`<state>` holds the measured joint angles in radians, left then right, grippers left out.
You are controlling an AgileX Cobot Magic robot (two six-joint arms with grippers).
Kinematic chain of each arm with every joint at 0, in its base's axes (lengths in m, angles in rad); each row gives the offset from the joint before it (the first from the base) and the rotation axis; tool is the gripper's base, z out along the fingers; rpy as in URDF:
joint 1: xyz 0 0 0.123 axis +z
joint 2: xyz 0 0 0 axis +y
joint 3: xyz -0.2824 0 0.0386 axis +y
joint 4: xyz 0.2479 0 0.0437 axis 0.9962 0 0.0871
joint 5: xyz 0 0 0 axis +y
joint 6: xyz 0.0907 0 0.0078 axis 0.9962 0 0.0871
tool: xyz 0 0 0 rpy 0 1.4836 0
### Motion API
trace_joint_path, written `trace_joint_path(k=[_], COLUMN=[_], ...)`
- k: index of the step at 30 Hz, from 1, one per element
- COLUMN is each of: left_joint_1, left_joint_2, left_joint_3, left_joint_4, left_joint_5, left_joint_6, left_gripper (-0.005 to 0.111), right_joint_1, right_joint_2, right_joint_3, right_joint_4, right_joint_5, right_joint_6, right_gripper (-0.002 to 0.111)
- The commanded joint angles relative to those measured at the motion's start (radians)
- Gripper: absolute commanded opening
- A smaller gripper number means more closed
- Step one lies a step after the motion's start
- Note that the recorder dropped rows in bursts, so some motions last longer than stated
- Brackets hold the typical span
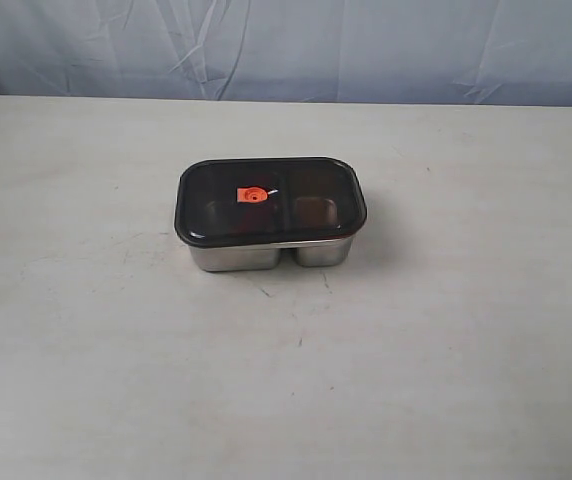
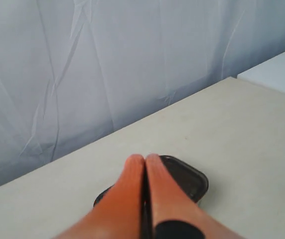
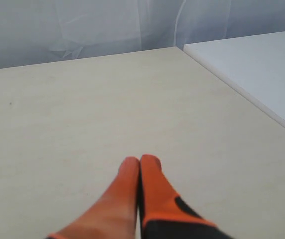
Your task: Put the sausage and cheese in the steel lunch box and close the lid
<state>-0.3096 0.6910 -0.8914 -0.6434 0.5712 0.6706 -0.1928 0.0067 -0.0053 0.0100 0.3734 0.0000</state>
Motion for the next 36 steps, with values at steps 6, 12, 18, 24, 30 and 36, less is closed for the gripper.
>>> trace_joint_path(k=[6, 12, 18, 24, 30, 36], left_joint_1=[0.302, 0.497, 0.512, 0.512, 0.512, 0.512], left_joint_2=[-0.549, -0.691, -0.691, -0.691, -0.691, -0.691], left_joint_3=[0.431, 0.626, 0.771, 0.857, 0.891, 0.891], left_joint_4=[0.244, 0.269, 0.378, 0.392, 0.397, 0.428], left_joint_5=[-0.037, -0.087, -0.206, -0.24, -0.266, -0.344], left_joint_6=[-0.391, -0.472, -0.599, -0.612, -0.62, -0.62], left_gripper=[0.0, 0.0, 0.0, 0.0, 0.0, 0.0], right_joint_1=[-0.003, -0.003, -0.003, -0.003, -0.003, -0.003], right_joint_2=[-0.007, -0.007, -0.007, -0.007, -0.007, -0.007], right_joint_3=[0.005, 0.005, 0.005, 0.005, 0.005, 0.005], right_joint_4=[0.001, 0.001, 0.001, 0.001, 0.001, 0.001], right_joint_5=[-0.016, -0.016, -0.016, -0.016, -0.016, -0.016], right_joint_6=[0.0, 0.0, 0.0, 0.0, 0.0, 0.0], right_gripper=[0.0, 0.0, 0.0, 0.0, 0.0, 0.0])
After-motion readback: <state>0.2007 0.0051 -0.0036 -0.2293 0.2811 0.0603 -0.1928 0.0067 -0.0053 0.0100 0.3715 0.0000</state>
